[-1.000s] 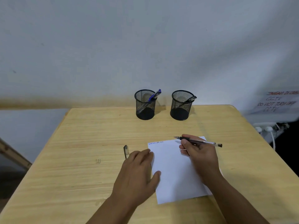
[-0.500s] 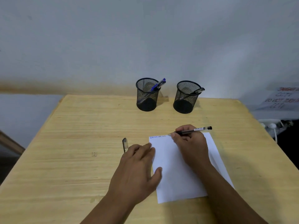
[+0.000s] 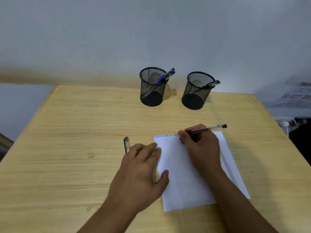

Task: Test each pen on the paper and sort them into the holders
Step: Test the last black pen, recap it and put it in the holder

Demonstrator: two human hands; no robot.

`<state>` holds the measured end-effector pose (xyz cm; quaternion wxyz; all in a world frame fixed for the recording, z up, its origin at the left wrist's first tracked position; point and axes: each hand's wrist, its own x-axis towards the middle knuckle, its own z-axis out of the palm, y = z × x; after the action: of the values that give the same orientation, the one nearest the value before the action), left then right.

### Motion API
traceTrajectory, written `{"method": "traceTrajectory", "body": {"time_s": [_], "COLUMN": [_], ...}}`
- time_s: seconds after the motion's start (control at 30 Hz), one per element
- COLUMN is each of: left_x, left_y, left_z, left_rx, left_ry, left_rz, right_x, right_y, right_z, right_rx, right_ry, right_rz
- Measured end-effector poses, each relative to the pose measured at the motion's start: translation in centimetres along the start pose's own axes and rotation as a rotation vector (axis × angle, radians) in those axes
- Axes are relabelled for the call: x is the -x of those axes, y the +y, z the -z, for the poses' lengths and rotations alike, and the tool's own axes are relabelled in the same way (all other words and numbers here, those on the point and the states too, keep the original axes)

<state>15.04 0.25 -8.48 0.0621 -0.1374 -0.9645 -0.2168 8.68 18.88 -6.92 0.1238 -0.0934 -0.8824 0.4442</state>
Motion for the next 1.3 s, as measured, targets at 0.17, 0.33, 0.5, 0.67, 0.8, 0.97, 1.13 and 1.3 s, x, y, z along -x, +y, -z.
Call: {"method": "traceTrajectory", "body": {"time_s": [0.17, 0.33, 0.5, 0.67, 0.8, 0.97, 1.13, 1.3], "left_x": [0.03, 0.00, -0.03, 0.01, 0.02, 0.01, 0.02, 0.03], "left_y": [0.09, 0.05, 0.05, 0.07, 0.10, 0.13, 0.10, 0.07], "left_z": [0.03, -0.03, -0.09, -0.08, -0.11, -0.17, -0.10, -0.10], "left_rx": [0.008, 0.010, 0.020, 0.018, 0.023, 0.031, 0.033, 0.024], "left_ry": [0.022, 0.026, 0.039, 0.045, 0.054, 0.058, 0.056, 0.045], "left_rz": [-0.009, -0.007, -0.011, -0.007, -0.006, 0.001, 0.002, 0.002], "right_x": [0.04, 0.24, 0.09, 0.13, 0.13, 0.07, 0.14, 0.14], "right_y": [-0.13, -0.18, -0.33, -0.34, -0.38, -0.46, -0.46, -0.53], "right_z": [-0.16, -0.22, -0.25, -0.24, -0.10, -0.08, -0.22, -0.11], "right_rx": [-0.004, -0.014, -0.010, 0.017, 0.009, -0.014, 0.003, -0.008], "right_ry": [-0.008, -0.020, -0.015, -0.033, -0.040, -0.023, -0.028, -0.007], "right_rz": [-0.007, 0.017, 0.006, -0.010, -0.008, -0.020, -0.010, -0.017]}}
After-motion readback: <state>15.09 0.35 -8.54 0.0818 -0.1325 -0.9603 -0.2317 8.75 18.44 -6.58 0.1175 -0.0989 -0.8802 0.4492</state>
